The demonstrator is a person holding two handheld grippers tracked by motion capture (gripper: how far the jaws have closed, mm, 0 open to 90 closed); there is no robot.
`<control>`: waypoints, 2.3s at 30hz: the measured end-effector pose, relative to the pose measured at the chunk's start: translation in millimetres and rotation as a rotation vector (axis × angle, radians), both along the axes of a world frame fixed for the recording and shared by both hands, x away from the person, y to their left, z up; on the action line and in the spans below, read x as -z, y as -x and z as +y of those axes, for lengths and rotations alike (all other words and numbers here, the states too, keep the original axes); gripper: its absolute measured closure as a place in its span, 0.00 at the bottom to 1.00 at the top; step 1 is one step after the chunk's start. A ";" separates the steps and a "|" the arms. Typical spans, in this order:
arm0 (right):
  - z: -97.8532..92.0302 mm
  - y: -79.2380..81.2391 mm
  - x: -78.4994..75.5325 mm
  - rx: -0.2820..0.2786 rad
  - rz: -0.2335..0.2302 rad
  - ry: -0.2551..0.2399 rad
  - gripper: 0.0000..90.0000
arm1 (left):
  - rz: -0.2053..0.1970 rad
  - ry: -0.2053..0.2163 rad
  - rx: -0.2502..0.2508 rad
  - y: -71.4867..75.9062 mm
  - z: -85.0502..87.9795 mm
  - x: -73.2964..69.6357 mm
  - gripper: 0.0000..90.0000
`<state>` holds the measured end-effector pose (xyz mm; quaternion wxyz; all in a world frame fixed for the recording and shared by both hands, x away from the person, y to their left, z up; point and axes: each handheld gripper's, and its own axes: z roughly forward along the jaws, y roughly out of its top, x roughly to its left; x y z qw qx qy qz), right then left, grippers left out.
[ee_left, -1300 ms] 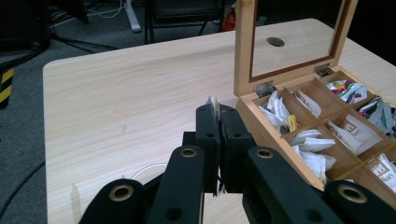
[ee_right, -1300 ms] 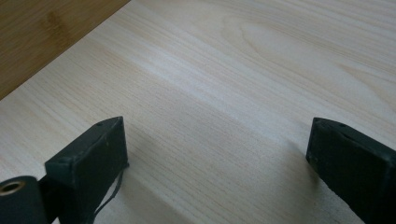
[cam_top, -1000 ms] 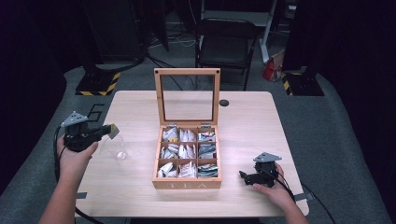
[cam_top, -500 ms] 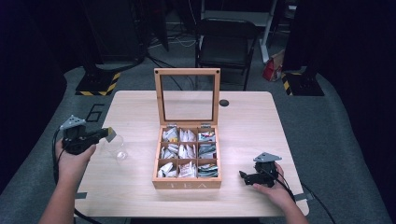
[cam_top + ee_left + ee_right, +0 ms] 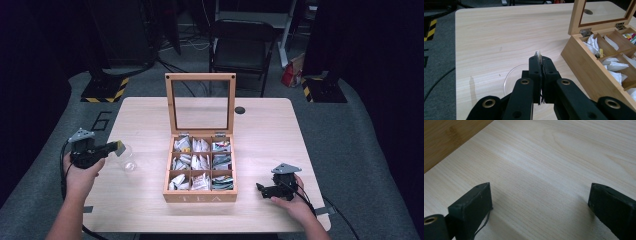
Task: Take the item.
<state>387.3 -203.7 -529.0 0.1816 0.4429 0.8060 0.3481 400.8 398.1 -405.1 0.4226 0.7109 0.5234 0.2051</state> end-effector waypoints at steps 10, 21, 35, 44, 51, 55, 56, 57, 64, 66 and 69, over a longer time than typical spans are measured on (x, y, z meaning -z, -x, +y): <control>0.0 0.0 0.0 0.000 0.000 0.000 0.05 | 0.004 0.004 -0.013 -4.1 -3.0 11.6 0.98; 0.0 0.0 0.0 0.001 0.000 0.000 0.05 | 0.036 0.005 -0.013 -5.6 -2.3 21.5 0.98; 0.0 0.0 0.0 0.000 0.000 0.000 0.05 | 0.051 0.007 -0.021 -7.7 -1.8 29.8 0.97; 0.0 0.0 0.0 0.000 0.000 0.000 0.05 | 0.061 0.012 -0.013 -6.6 -1.2 28.1 0.88; 0.0 0.0 0.0 0.000 0.000 0.000 0.05 | 0.042 0.014 -0.019 -5.5 -2.6 22.7 0.83; 0.0 0.0 0.0 0.000 0.000 0.000 0.05 | 0.043 0.008 -0.002 -3.8 -5.3 18.1 0.79; 0.1 0.2 0.0 0.002 0.002 -0.001 0.05 | 0.038 0.011 -0.006 -3.5 -6.7 17.0 0.77; 0.0 0.0 0.0 0.001 0.000 -0.001 0.05 | 0.038 0.008 0.000 -3.3 -7.2 15.7 0.75; 0.0 0.0 0.0 0.000 0.000 0.000 0.05 | 0.025 0.001 -0.004 -1.9 -13.8 10.2 0.67; 0.0 0.0 0.0 0.000 0.000 0.000 0.05 | 0.023 0.001 -0.001 -1.1 -15.8 7.9 0.65; 0.0 0.0 0.0 0.000 0.000 0.000 0.05 | 0.015 -0.009 0.009 -0.4 -18.8 5.3 0.63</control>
